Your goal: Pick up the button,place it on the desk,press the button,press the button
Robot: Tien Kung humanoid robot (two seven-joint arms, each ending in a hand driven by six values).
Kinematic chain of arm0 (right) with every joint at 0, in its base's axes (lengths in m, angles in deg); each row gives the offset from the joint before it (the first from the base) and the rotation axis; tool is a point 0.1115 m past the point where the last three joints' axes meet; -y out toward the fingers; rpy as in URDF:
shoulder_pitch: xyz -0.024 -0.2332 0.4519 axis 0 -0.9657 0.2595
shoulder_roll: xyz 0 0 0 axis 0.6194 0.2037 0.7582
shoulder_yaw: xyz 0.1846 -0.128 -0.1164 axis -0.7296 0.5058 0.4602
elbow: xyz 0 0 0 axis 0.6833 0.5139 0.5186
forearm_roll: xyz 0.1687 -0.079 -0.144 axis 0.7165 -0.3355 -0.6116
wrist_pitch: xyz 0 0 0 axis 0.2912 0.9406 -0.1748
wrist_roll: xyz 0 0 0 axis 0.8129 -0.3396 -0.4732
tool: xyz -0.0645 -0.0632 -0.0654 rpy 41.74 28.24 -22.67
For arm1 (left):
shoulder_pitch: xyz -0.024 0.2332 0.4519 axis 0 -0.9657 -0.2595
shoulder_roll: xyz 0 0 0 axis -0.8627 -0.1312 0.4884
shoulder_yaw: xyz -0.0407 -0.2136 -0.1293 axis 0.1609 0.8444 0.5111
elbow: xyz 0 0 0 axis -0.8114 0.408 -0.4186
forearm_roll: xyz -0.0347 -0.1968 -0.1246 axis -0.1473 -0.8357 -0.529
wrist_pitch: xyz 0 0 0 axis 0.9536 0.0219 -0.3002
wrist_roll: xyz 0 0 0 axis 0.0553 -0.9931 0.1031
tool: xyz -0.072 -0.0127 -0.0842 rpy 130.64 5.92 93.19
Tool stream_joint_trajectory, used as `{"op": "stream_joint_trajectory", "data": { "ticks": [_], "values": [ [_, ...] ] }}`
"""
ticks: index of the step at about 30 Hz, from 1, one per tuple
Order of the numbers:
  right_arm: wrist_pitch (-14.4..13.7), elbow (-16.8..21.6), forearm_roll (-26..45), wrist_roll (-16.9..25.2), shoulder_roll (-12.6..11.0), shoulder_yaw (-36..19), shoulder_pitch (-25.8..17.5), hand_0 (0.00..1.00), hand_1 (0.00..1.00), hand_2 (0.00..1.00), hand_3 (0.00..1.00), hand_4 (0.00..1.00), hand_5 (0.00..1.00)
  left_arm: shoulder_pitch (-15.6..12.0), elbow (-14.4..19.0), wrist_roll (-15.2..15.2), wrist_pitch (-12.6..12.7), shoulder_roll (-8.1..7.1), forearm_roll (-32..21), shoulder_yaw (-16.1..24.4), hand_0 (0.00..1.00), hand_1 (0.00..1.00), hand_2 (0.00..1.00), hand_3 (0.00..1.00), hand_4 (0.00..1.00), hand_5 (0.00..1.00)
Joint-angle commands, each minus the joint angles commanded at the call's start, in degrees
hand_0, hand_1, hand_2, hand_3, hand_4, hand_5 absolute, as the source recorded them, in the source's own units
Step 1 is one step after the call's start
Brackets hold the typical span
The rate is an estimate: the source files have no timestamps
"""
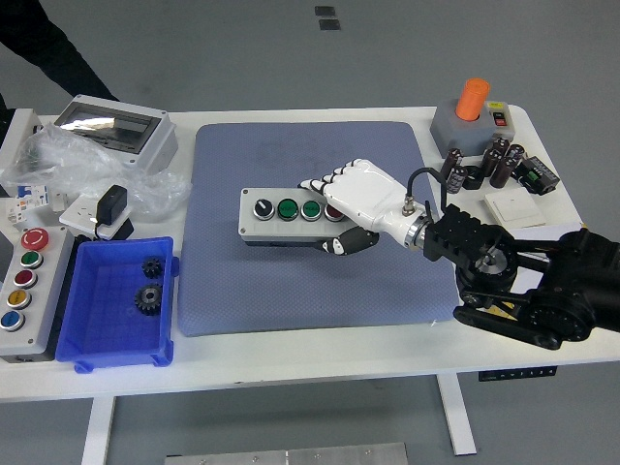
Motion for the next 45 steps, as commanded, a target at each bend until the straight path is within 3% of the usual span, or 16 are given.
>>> {"op": "stream_joint_trajectory", "data": {
  "ticks": [7,8,13,14,19,20,25,26,37,38,43,44,45],
  "values": [
    [-1.07,-0.82,3.23,2.43,0.41,-0.17,-1.38,0.528,0.602,0.485,0.582,0.116,0.002,0.29,0.00,0.48,0.32,-0.22,-0.58,-0.38,0.655,0.604,0.551,0.587,0.452,0.161],
    [-0.89,-0.89,3.61,2.65,0.51,-0.22,-1.43,0.592,0.649,0.608,0.637,0.140,0.002,0.34,0.00,0.52,0.35,-0.28,-0.68,-0.44,0.656,0.606,0.552,0.588,0.451,0.163],
    [0.45,-1.20,4.37,2.74,0.99,-0.33,-1.50,0.592,0.649,0.608,0.637,0.140,0.002,0.53,0.00,0.61,0.41,-0.52,-0.74,-0.44,0.656,0.606,0.552,0.588,0.451,0.163],
    [0.71,-1.22,4.39,2.67,1.04,-0.35,-1.49,0.626,0.653,0.643,0.678,0.214,0.002,0.54,0.00,0.63,0.41,-0.54,-0.76,-0.44,0.656,0.606,0.551,0.587,0.451,0.163],
    [2.64,-1.60,4.35,1.77,1.14,-0.74,-1.42,0.626,0.653,0.643,0.678,0.214,0.002,0.46,0.00,0.60,0.39,-0.55,-0.78,-0.33,0.656,0.606,0.551,0.587,0.451,0.163],
    [3.04,-1.71,4.32,1.49,1.14,-0.81,-1.44,0.695,0.655,0.669,0.677,0.453,0.002,0.44,0.00,0.62,0.41,-0.56,-0.76,-0.32,0.655,0.605,0.551,0.587,0.450,0.163],
    [4.64,-2.22,4.29,0.40,1.04,-1.04,-1.54,0.695,0.655,0.669,0.677,0.453,0.002,0.45,0.00,0.65,0.43,-0.54,-0.71,-0.26,0.655,0.605,0.551,0.587,0.450,0.163],
    [4.97,-2.30,4.33,0.24,0.99,-1.05,-1.53,0.754,0.678,0.685,0.687,0.530,0.002,0.46,0.00,0.65,0.41,-0.54,-0.71,-0.25,0.655,0.605,0.550,0.588,0.450,0.162],
    [9.34,-2.62,4.20,-1.83,0.75,-0.95,-1.50,0.756,0.696,0.730,0.714,0.550,0.002,0.40,0.00,1.00,-0.07,-0.45,-0.99,-0.09,0.656,0.604,0.551,0.588,0.447,0.159],
    [9.87,-2.64,4.15,-2.07,0.73,-0.97,-1.49,0.766,0.711,0.778,0.802,0.568,0.002,0.39,0.00,0.97,-0.17,-0.41,-1.02,-0.06,0.655,0.604,0.551,0.587,0.447,0.156],
    [11.47,-2.76,3.83,-2.89,0.65,-1.09,-1.47,0.766,0.711,0.778,0.802,0.568,0.002,0.34,0.00,1.00,-0.44,-0.31,-1.23,-0.03,0.655,0.604,0.551,0.587,0.447,0.156],
    [11.77,-2.78,3.78,-3.06,0.65,-1.10,-1.46,0.777,0.743,0.842,0.918,0.598,0.002,0.32,0.00,1.01,-0.49,-0.29,-1.27,-0.02,0.656,0.604,0.551,0.587,0.447,0.155],
    [12.16,-2.82,3.75,-3.23,0.64,-1.11,-1.44,0.777,0.743,0.842,0.918,0.598,0.002,0.29,0.00,1.00,-0.58,-0.26,-1.30,0.03,0.656,0.604,0.551,0.587,0.447,0.155]
  ]
}}
